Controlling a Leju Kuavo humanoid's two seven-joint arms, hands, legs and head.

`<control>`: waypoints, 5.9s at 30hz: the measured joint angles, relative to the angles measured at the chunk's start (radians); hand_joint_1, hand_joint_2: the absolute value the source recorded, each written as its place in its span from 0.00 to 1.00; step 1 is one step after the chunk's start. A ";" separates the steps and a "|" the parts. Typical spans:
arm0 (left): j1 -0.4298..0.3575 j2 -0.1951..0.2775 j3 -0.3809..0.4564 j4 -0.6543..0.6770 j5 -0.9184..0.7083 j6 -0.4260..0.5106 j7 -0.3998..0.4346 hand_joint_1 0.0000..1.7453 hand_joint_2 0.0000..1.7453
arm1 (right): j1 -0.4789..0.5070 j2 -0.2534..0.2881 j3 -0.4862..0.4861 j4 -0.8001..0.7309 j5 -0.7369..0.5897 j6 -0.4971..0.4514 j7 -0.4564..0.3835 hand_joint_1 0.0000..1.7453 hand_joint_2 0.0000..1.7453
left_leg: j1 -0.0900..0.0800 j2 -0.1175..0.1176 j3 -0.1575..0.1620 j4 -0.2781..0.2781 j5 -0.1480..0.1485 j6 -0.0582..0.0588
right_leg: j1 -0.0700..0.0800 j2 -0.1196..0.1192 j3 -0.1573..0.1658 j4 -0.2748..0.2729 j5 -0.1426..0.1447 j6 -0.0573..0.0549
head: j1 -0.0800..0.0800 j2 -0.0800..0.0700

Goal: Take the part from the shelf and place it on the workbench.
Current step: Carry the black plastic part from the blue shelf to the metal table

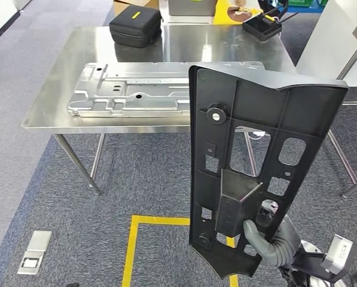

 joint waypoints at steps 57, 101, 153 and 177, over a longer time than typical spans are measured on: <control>-0.001 0.002 -0.003 0.000 -0.018 0.012 0.000 0.00 1.00 | -0.091 0.020 0.101 0.019 -0.010 -0.053 0.061 1.00 1.00 | 0.013 0.000 -0.072 0.193 -0.114 -0.025 | -0.004 -0.002 -0.017 -0.010 0.020 -0.006 | 0.001 0.000; 0.000 0.005 -0.003 0.000 -0.008 0.017 -0.011 0.00 1.00 | -0.047 -0.003 0.079 -0.019 0.029 -0.132 0.030 1.00 1.00 | 0.013 0.003 0.048 -0.051 -0.027 0.014 | -0.003 0.000 -0.125 0.239 -0.105 0.043 | 0.000 0.000; 0.001 0.024 -0.021 0.000 -0.024 -0.001 -0.011 0.00 1.00 | -0.070 0.049 0.073 0.017 0.042 -0.154 0.034 1.00 1.00 | 0.000 0.000 -0.003 -0.010 0.013 -0.003 | -0.001 0.000 0.009 -0.010 -0.001 0.005 | 0.001 0.000; -0.002 0.032 -0.022 0.000 -0.028 0.003 -0.021 0.00 1.00 | -0.103 0.050 0.070 0.018 0.039 -0.160 0.031 1.00 1.00 | 0.012 0.000 -0.056 0.190 -0.145 -0.036 | -0.005 -0.005 -0.025 -0.017 0.037 -0.006 | 0.000 0.000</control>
